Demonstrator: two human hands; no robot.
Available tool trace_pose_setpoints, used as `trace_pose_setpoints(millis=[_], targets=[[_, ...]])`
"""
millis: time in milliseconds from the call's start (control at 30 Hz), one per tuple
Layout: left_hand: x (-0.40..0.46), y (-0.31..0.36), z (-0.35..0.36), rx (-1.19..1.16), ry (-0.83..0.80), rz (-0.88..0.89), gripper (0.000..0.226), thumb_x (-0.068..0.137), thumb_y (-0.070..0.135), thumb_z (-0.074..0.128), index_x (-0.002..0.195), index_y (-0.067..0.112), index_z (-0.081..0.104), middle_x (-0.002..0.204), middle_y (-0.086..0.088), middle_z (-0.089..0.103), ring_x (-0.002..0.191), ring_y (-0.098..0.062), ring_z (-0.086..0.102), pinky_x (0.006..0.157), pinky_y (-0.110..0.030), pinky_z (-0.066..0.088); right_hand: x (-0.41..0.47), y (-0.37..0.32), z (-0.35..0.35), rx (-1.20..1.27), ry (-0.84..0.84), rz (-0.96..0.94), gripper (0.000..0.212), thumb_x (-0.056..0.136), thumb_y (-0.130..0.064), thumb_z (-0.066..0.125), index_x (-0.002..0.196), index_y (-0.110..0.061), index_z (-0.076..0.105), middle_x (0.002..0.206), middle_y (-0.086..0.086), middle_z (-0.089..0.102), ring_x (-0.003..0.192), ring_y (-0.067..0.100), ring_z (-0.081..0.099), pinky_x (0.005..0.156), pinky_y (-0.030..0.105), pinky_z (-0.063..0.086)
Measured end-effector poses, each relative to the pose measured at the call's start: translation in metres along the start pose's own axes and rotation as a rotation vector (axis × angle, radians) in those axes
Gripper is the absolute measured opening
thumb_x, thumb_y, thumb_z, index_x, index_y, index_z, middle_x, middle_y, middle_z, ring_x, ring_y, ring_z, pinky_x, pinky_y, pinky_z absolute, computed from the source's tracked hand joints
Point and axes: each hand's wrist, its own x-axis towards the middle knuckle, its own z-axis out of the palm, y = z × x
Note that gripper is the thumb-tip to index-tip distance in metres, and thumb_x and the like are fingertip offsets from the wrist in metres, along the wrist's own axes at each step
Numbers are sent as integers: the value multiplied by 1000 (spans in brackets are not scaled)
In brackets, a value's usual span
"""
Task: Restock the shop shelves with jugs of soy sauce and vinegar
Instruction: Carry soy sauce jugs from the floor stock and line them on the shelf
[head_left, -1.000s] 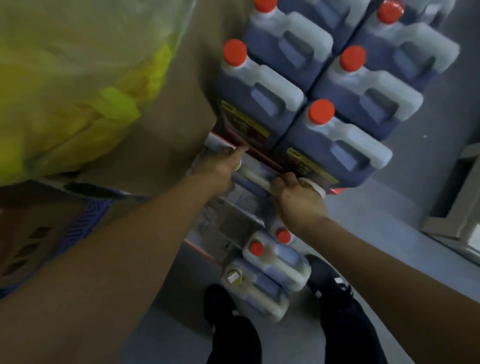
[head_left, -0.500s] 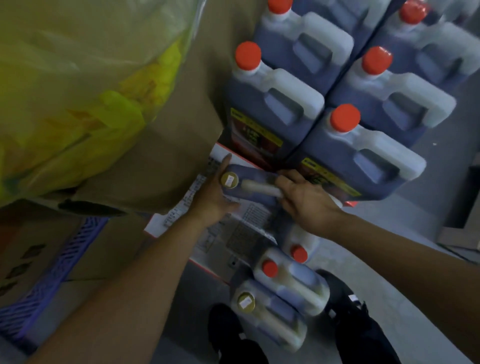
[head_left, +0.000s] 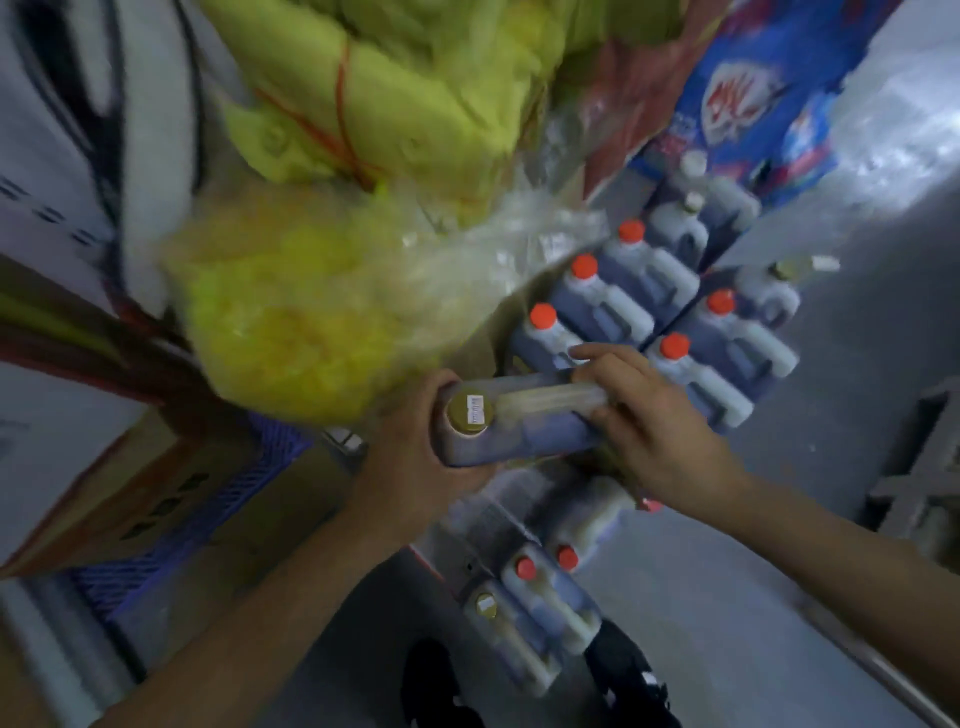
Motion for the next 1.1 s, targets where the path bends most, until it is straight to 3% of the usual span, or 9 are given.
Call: trace_pose_setpoints(millis=[133,233,300,400,500,600,667,867,1100], targets=[[-32,150,-94,-51,188,94,75,58,34,98,117,42,51,111,27,64,99,9,63,75,-11,50,20,-112,-101,86,78,-199,47,98,-18,65,142,-19,47,144,1,49,137,16,47,111,26,39],[-77,267,-169,-1,322,193,71,61,48,89,123,42,54,120,22,65,110,1,64,86,-23,56,27,-197,-158,145,19,-321,91,94,-44,71,163,-33,14,170,-3,20,158,18,19,124,28,25],[-120,338,-217,53,430,249,69,65,42,92,125,42,56,123,17,67,113,-4,66,89,-32,58,41,-270,-193,204,31,-457,103,90,-45,75,163,-44,2,171,-7,13,158,11,14,124,23,21],[-204,432,-274,69,625,285,84,66,31,96,133,56,50,128,21,65,115,-2,65,94,-29,58,50,-394,-237,294,62,-690,97,88,-35,77,161,-45,13,162,-1,29,152,1,24,118,13,21],[-314,516,-318,169,858,301,107,72,28,85,152,61,21,135,25,60,117,-5,65,95,-26,56,35,-523,-272,420,-38,-905,85,90,-25,78,157,-39,29,151,1,38,146,1,33,118,14,24],[-415,585,-342,406,1047,312,97,79,34,80,153,59,21,144,28,50,128,-4,58,100,-29,52,11,-634,-284,497,-143,-1117,81,89,-27,76,156,-37,31,147,-8,41,143,8,38,119,20,28],[-484,616,-351,488,1185,273,88,82,30,81,151,53,32,142,24,52,124,-6,60,96,-32,55,-15,-703,-280,539,-243,-1240,79,91,-26,76,157,-35,32,144,-16,42,141,10,41,117,21,31],[-658,654,-340,566,1451,121,78,82,18,85,143,43,45,127,21,61,102,-1,68,80,-22,59,-115,-846,-236,676,-590,-1421,77,85,-36,73,153,-43,37,142,-10,45,133,4,49,106,27,51],[-780,641,-324,602,1591,-44,77,88,25,81,148,50,38,149,27,44,129,-9,57,95,-38,60,-192,-944,-164,729,-812,-1587,77,86,-28,77,153,-39,40,152,-10,45,135,8,49,107,42,53]])
